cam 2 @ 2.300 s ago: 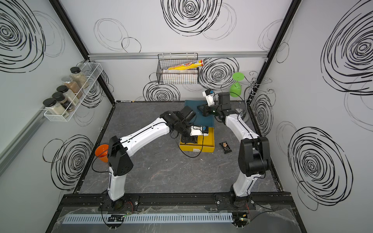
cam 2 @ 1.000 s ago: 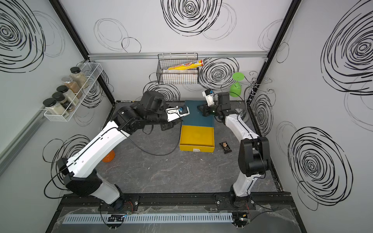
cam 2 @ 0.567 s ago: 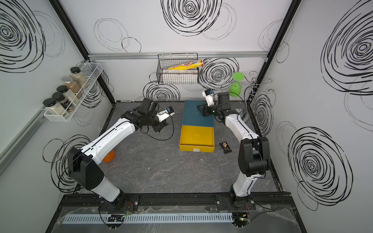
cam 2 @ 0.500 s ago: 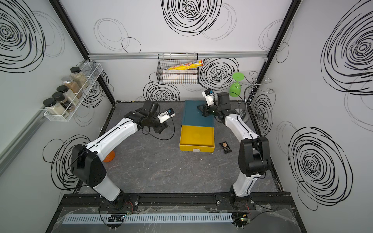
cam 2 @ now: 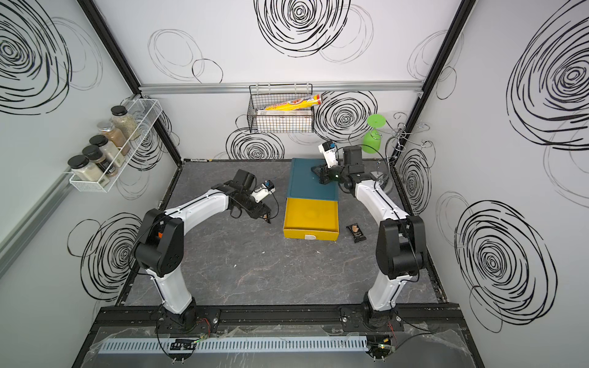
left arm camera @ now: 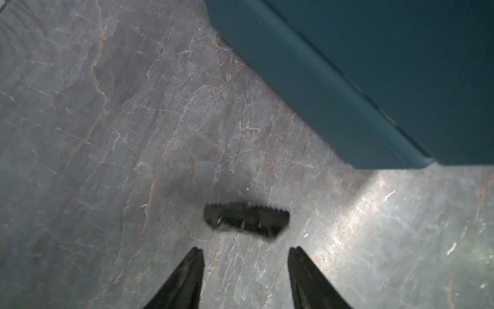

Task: Take the cookies out of the drawer
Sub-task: Place the cookie at the center of the board, then close the drawer in the storage box.

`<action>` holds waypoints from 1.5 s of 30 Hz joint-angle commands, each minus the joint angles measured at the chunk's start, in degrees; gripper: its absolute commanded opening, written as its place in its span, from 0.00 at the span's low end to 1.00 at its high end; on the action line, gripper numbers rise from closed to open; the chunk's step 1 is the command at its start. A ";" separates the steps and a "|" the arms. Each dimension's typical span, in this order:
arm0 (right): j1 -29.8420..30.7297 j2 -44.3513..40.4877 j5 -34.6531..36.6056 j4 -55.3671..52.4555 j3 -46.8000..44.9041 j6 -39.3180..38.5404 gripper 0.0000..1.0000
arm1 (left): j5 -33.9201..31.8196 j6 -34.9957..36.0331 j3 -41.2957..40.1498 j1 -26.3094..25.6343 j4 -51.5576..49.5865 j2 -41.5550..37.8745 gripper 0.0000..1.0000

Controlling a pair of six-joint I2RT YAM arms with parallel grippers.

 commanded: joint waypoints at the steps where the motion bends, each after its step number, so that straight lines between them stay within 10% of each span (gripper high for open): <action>1: 0.34 2.46 3.84 -11.28 -3.26 -0.16 0.00 | 2.25 -1.46 -0.75 0.45 3.18 -0.21 0.68; 11: 0.35 1.40 3.52 -11.45 -3.02 0.77 0.00 | -1.74 -9.24 1.07 0.18 3.79 -12.62 0.86; 15: 0.35 1.26 3.01 -11.46 -2.58 1.26 0.00 | -5.39 -16.47 -1.72 -4.90 1.48 -21.05 0.67; 23: 0.46 1.77 4.21 -13.45 -1.70 0.78 0.00 | -9.94 -36.51 -19.55 -31.96 10.72 -32.49 0.08; 29: 1.21 2.22 5.33 -14.89 -0.36 0.51 0.00 | -16.53 -47.10 -27.96 -40.07 22.92 -32.13 0.00; 45: 1.85 2.66 8.04 -16.25 -1.32 -0.14 0.00 | -28.83 -49.23 -27.19 -40.03 41.39 -24.32 0.00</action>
